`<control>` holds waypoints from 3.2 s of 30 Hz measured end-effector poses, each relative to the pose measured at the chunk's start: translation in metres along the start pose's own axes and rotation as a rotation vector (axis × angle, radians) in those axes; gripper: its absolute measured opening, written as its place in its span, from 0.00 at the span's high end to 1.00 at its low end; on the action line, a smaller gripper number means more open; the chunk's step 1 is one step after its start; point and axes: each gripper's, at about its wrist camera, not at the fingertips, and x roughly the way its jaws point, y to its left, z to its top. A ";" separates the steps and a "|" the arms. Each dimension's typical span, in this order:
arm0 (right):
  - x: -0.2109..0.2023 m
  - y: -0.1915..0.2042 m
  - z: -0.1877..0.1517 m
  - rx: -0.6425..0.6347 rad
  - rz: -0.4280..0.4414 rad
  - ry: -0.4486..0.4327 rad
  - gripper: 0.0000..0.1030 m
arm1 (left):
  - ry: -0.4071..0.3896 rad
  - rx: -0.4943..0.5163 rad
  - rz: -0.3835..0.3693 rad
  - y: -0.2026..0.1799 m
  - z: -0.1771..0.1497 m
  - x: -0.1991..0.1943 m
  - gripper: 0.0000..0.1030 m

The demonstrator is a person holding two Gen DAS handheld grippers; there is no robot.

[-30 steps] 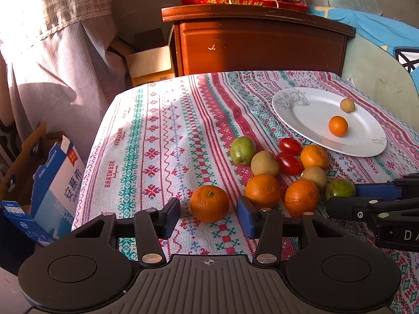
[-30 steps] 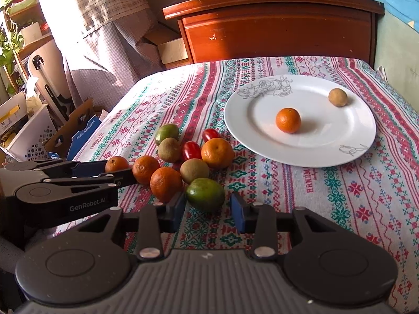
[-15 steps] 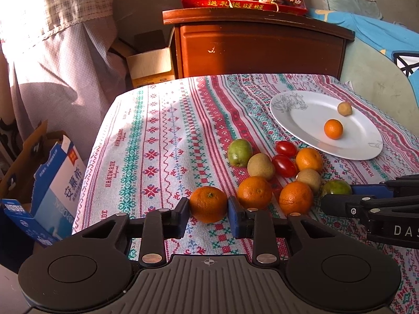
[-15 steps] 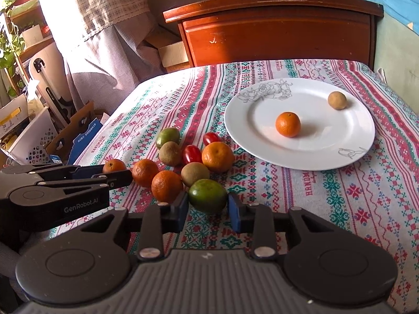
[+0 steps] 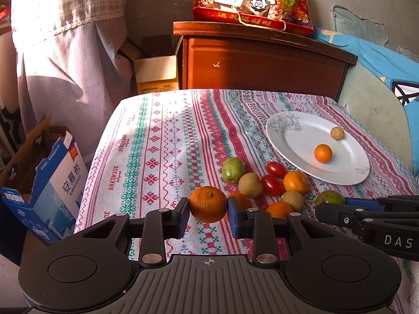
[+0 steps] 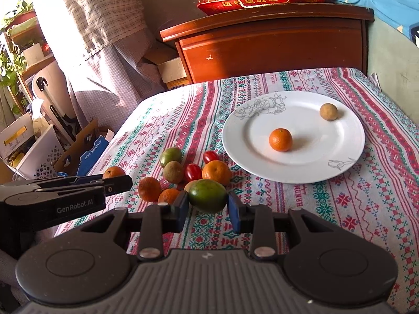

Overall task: Organize fruits
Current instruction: 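Carry the tangerine and lime onto the white plate and open both tools, then withdraw both tools from the plate toward the remaining fruits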

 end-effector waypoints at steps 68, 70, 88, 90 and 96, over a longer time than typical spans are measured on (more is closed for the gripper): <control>0.024 -0.102 0.079 0.201 -0.134 -0.009 0.60 | 0.107 -0.014 -0.226 -0.095 0.113 0.092 0.59; 0.022 -0.099 0.078 0.202 -0.126 -0.008 0.60 | 0.103 -0.008 -0.211 -0.095 0.112 0.087 0.58; 0.008 -0.062 0.060 0.143 -0.084 0.004 0.57 | 0.098 -0.092 -0.142 -0.050 0.088 0.042 0.52; 0.005 -0.060 0.056 0.141 -0.084 0.004 0.57 | 0.104 -0.105 -0.139 -0.046 0.084 0.039 0.52; -0.002 -0.050 0.046 0.144 -0.066 0.008 0.57 | 0.105 -0.122 -0.111 -0.035 0.071 0.030 0.52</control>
